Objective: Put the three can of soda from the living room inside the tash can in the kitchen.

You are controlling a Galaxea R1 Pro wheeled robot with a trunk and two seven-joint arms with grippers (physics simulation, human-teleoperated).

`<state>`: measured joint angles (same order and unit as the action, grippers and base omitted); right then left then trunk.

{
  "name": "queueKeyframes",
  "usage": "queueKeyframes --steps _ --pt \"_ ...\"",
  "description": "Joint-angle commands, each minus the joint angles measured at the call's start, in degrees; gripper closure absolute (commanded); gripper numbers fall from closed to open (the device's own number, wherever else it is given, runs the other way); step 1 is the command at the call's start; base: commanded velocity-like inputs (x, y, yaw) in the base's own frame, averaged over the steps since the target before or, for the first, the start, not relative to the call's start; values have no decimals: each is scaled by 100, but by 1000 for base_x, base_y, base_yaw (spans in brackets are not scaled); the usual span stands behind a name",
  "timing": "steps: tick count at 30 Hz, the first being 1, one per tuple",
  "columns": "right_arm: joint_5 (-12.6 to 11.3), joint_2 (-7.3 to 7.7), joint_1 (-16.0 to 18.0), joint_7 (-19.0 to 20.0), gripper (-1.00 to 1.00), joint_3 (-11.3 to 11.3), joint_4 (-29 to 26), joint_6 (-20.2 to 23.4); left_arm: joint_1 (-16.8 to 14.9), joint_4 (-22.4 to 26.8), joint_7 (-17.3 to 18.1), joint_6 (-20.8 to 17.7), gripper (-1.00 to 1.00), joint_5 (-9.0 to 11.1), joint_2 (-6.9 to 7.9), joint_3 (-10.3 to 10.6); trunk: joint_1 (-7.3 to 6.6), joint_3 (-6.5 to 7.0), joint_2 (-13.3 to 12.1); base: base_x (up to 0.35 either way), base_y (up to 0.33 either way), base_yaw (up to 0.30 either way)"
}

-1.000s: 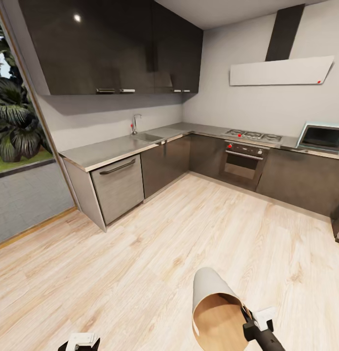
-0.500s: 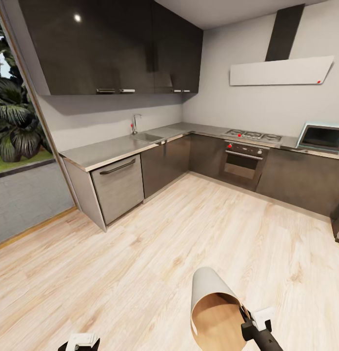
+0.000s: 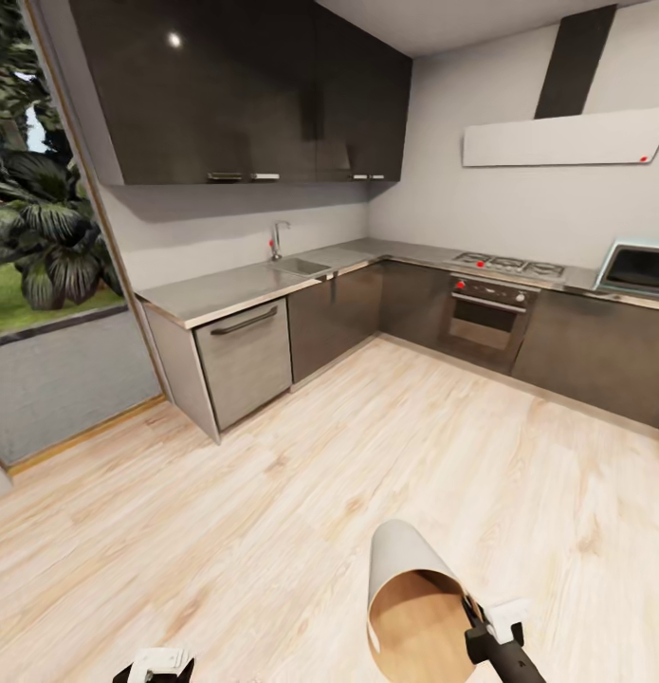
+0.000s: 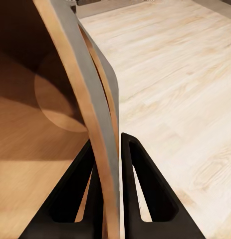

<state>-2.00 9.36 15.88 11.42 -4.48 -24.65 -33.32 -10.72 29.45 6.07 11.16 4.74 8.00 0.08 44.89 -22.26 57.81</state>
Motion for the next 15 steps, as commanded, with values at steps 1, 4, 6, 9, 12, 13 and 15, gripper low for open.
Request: queueKeyframes --steps 1,4,6,9,12,13,15 --pt "-29 -5 3 54 100 17 -13 1 0 -1 0 0 -100 0 0 -3 0 1 0 -2 0 241" --pt "-30 -11 3 56 100 17 -13 1 0 -4 -1 0 -100 -4 0 -1 0 1 0 -1 0 250" --pt "-32 -12 3 60 100 17 -13 1 0 -6 -1 0 -100 -6 0 0 0 1 0 0 0 253" --pt "-32 -13 3 61 100 17 -7 1 0 -5 1 0 -100 -7 0 0 0 1 0 0 0 253" --pt "-31 -15 3 62 100 17 -5 1 0 -4 0 0 -100 -8 0 0 0 1 0 0 0 254" --pt "-31 -16 3 62 100 17 -5 1 -1 -6 -1 0 -100 -8 0 0 0 1 0 0 0 254" --pt "-30 -19 3 62 100 17 -5 1 -1 -3 -1 0 -100 -8 0 0 0 1 0 0 0 254"
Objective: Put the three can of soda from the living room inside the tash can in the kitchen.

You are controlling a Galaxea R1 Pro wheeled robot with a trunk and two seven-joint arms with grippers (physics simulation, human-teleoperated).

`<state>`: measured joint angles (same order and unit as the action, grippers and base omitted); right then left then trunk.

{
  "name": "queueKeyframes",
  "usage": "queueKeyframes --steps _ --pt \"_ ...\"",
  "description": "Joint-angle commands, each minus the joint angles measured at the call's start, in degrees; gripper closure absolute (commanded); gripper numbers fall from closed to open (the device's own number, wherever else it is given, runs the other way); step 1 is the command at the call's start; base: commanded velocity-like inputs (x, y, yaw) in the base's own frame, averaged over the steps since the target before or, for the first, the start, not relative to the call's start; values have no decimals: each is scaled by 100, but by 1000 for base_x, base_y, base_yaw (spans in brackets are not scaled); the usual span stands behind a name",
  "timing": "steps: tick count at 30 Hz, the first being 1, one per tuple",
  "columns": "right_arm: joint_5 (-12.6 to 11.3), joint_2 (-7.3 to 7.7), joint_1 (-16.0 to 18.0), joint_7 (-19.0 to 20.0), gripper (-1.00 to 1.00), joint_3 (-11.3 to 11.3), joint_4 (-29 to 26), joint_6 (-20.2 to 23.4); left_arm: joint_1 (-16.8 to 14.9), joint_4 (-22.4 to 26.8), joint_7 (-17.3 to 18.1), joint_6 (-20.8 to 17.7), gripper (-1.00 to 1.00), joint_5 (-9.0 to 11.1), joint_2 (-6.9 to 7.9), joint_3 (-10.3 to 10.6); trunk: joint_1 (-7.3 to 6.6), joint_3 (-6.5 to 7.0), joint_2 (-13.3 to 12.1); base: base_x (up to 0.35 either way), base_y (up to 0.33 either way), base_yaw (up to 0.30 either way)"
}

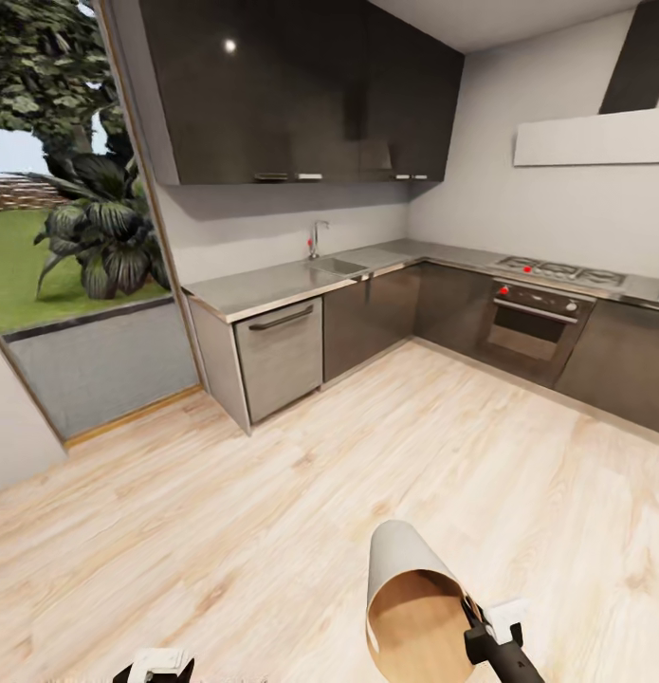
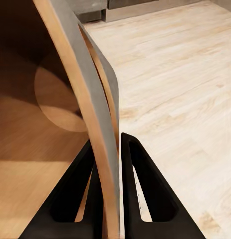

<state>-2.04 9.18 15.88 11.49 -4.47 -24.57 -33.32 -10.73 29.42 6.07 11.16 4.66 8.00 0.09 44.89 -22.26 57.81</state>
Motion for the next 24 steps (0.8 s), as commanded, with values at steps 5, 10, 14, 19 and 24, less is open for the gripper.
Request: queueKeyframes --steps 5,10,14,19,24 --pt "-25 -8 3 55 100 16 -17 1 1 1 0 0 -100 6 0 0 0 1 0 0 0 254" --pt "-15 -12 3 58 100 23 -19 -2 1 2 0 0 -100 8 0 -1 0 1 0 0 0 254" --pt "-1 -13 3 64 100 28 -21 -9 1 2 0 0 -100 9 0 -7 0 1 0 0 0 161" --pt "1 -12 3 69 100 8 -28 6 1 2 0 0 -100 8 0 -4 0 1 0 0 0 23" --pt "1 -28 3 57 100 9 -41 9 1 2 0 0 -100 7 0 -1 0 1 0 0 0 2"
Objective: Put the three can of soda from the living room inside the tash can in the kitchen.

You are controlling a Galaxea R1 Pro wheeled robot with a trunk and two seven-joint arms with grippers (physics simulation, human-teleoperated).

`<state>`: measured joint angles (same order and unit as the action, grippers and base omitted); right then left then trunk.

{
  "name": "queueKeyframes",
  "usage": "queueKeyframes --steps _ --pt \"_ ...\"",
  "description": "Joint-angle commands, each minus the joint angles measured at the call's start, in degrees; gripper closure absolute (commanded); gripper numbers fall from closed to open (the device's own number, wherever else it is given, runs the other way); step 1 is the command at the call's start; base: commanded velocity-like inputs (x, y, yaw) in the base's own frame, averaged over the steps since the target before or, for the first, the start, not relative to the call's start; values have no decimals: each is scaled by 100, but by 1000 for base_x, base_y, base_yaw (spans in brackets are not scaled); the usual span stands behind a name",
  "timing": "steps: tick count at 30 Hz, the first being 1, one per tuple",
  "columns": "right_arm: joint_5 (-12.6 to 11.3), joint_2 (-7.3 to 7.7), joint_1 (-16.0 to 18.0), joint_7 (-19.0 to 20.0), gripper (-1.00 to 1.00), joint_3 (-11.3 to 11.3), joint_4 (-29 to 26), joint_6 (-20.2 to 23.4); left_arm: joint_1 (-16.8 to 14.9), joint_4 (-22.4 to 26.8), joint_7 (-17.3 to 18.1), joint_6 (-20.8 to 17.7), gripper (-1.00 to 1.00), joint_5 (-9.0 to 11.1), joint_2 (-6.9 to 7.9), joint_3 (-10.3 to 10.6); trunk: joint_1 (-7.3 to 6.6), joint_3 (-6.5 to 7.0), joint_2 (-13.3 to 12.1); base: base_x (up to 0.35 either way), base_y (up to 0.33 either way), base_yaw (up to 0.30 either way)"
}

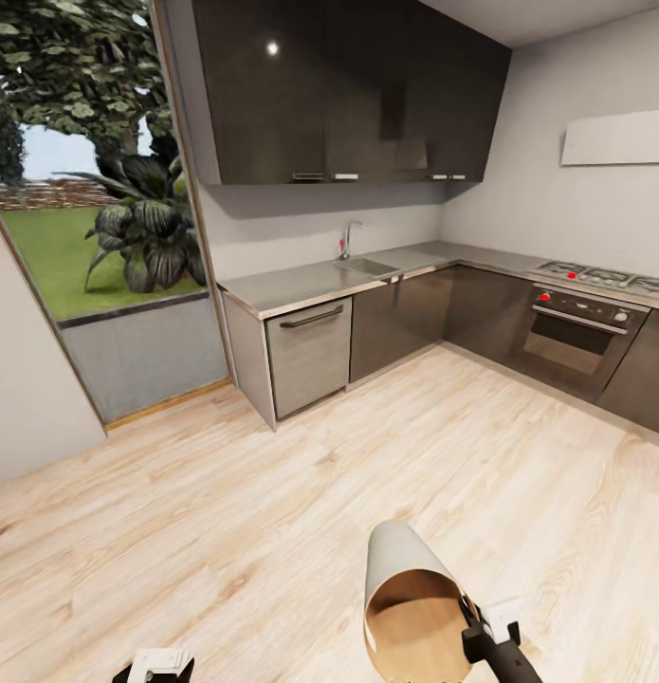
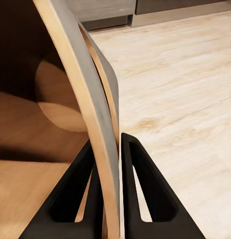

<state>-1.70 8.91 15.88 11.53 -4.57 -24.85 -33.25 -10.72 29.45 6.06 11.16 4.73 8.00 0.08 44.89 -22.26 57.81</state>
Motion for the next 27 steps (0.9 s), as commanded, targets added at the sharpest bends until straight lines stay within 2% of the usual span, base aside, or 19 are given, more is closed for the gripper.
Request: queueKeyframes --steps 1,9,14,27 --pt "-34 -1 2 53 100 22 -12 0 0 0 0 0 -100 0 0 0 0 1 0 0 0 0" --pt "-37 -36 2 51 100 28 -6 -6 0 0 0 0 -100 0 0 7 0 1 0 0 0 36" --pt "-40 -82 2 46 100 26 -3 -6 0 -3 0 0 -100 -4 -3 16 0 1 0 0 0 214" --pt "-32 -91 2 42 100 31 6 -6 -1 -9 -9 0 -100 -7 -9 34 0 1 0 0 0 245"
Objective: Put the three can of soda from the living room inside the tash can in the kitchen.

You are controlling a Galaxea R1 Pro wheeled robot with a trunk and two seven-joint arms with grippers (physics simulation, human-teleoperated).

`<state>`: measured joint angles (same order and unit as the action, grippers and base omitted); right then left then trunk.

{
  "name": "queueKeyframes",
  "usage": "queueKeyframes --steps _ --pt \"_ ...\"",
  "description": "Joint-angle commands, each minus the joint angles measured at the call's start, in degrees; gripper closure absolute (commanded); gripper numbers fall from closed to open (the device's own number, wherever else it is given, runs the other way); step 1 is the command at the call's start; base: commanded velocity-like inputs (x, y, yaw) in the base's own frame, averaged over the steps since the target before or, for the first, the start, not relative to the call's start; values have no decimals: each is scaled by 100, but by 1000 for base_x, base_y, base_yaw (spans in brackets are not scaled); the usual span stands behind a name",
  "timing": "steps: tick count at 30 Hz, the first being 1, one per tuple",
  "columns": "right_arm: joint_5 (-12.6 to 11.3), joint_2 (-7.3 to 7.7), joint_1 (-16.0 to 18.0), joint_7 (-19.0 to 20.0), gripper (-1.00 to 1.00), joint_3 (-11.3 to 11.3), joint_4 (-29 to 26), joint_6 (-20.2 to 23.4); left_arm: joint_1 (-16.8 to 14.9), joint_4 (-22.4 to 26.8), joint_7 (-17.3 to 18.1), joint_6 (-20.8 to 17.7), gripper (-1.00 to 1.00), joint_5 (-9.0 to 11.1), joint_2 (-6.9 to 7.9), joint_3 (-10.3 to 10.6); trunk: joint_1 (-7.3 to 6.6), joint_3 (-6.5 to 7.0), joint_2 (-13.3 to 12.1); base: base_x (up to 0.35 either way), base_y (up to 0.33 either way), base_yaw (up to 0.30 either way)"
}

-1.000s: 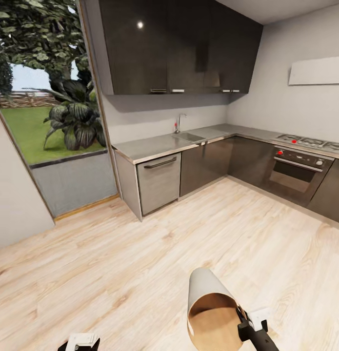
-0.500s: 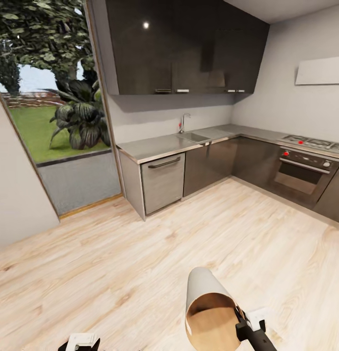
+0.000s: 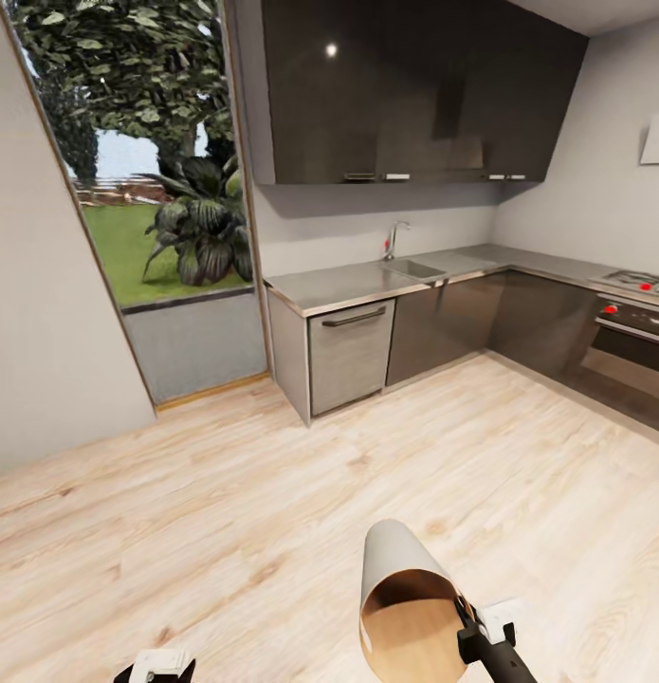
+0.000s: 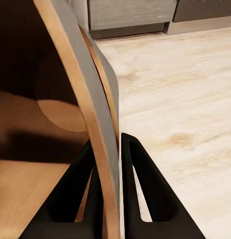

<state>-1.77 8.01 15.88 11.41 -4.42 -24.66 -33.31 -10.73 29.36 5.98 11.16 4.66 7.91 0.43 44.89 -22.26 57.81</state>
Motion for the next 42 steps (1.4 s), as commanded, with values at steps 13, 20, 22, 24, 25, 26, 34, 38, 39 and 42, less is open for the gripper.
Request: queueKeyframes --steps 13,20,22,24,25,26,34,38,39,42 --pt "-25 -1 3 55 100 15 -13 0 1 0 0 0 -100 0 0 8 0 1 0 0 0 248" --pt "-25 -1 3 55 100 11 -13 0 1 0 0 1 -100 0 0 10 0 1 0 0 0 248" --pt "-25 -1 3 55 100 11 -13 0 1 1 0 0 -100 0 0 10 0 1 0 0 0 248" --pt "-25 -1 3 56 100 11 -13 0 1 2 0 0 -100 0 0 10 0 1 0 0 0 248" --pt "-25 -3 3 55 100 11 -13 0 1 1 0 0 -100 0 0 10 0 1 0 0 0 248" --pt "-25 -4 3 55 100 11 -13 0 1 3 0 0 -100 0 0 10 0 1 0 0 0 248" --pt "-25 -8 3 56 100 11 -13 0 1 2 0 0 -100 0 -1 13 0 1 0 0 0 248" --pt "-25 -9 3 55 100 11 -13 0 -1 1 -5 0 -100 0 -4 17 0 1 0 0 0 248" --pt "-23 -10 3 55 100 11 -13 0 0 2 -7 2 -100 0 -6 18 0 1 0 0 0 248" --pt "-24 -10 3 55 100 11 -13 0 1 3 -8 2 -100 0 -7 19 0 1 0 0 0 248"
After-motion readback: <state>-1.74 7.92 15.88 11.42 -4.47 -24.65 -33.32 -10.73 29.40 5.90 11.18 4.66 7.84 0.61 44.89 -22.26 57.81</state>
